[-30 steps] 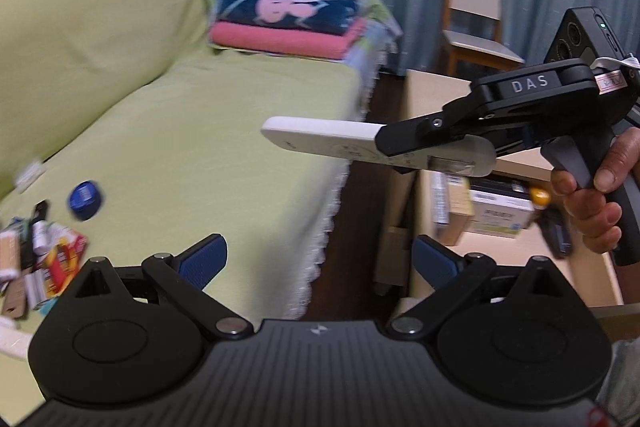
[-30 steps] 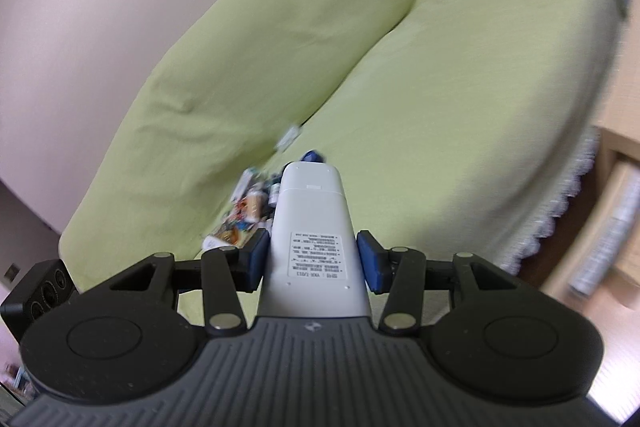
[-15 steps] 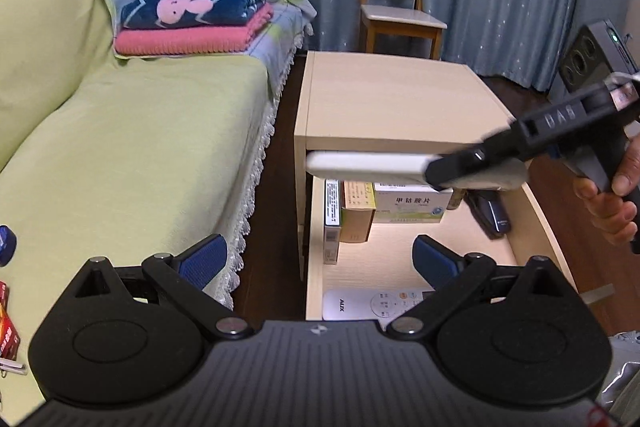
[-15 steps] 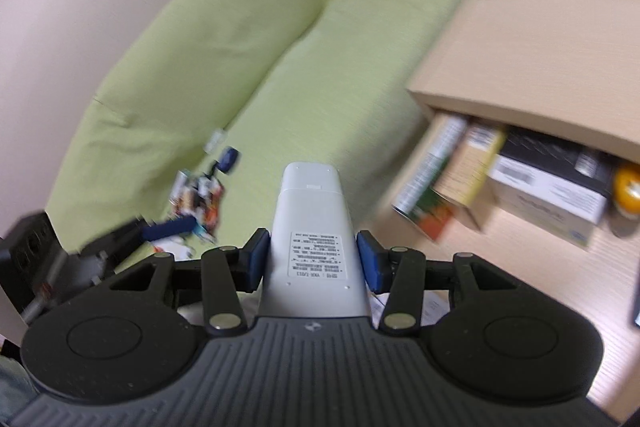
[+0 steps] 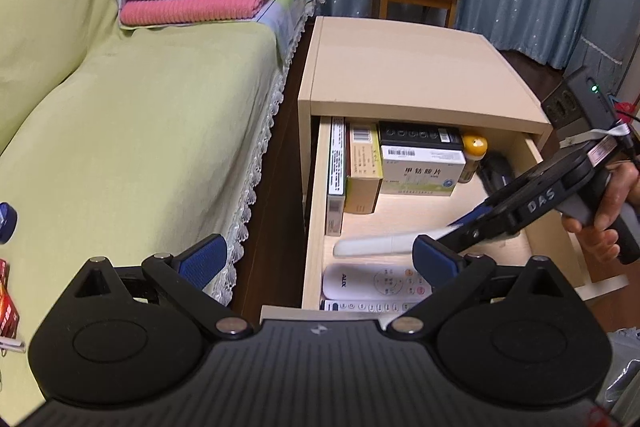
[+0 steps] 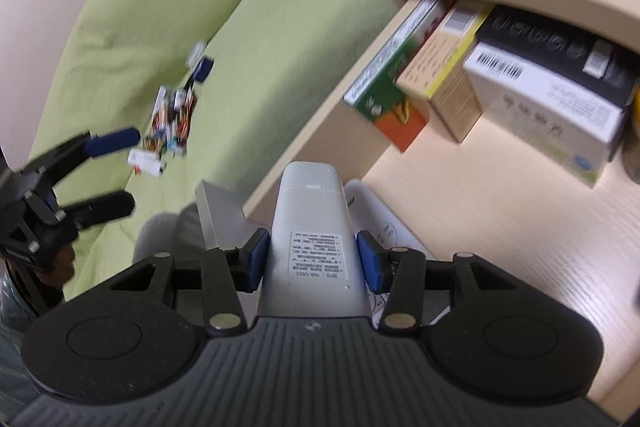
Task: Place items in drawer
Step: 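Lower the held remote into the open drawer beside the other remotes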
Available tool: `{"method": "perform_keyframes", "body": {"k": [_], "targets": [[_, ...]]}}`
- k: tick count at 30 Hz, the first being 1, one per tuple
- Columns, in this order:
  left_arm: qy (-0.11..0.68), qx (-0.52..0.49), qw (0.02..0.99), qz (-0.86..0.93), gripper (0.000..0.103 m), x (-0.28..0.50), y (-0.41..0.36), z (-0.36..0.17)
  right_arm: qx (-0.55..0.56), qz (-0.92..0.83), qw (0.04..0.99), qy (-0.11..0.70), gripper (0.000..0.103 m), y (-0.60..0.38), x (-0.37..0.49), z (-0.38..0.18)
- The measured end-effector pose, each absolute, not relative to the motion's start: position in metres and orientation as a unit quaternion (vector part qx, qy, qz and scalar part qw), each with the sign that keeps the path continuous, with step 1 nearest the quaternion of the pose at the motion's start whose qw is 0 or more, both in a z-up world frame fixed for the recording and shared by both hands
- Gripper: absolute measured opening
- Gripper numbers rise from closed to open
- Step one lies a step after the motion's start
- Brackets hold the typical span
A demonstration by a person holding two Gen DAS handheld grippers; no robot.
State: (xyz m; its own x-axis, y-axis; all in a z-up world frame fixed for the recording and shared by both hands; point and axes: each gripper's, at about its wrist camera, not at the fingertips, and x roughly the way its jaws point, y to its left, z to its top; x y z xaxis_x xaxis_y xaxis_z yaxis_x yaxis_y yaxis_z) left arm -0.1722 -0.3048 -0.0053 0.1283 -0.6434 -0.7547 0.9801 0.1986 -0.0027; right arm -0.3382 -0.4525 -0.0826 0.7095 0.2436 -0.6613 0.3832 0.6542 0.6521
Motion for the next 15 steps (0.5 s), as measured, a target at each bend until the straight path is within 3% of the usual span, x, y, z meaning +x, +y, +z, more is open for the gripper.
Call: {"method": "perform_keyframes", "body": {"k": [6,15], "targets": [[0.327,0.264,0.708,-0.568,0.1,-0.168,-0.299,-0.006,0.4,-0.013,0.823,0.404,0.043,-0.449,-0.329,-0.102],[0.334,0.265,0.709,-0.562,0.1,-0.167,-0.3,-0.008,0.414,-0.031,0.826,0.382,0.043,-0.467,-0.332,-0.109]]}}
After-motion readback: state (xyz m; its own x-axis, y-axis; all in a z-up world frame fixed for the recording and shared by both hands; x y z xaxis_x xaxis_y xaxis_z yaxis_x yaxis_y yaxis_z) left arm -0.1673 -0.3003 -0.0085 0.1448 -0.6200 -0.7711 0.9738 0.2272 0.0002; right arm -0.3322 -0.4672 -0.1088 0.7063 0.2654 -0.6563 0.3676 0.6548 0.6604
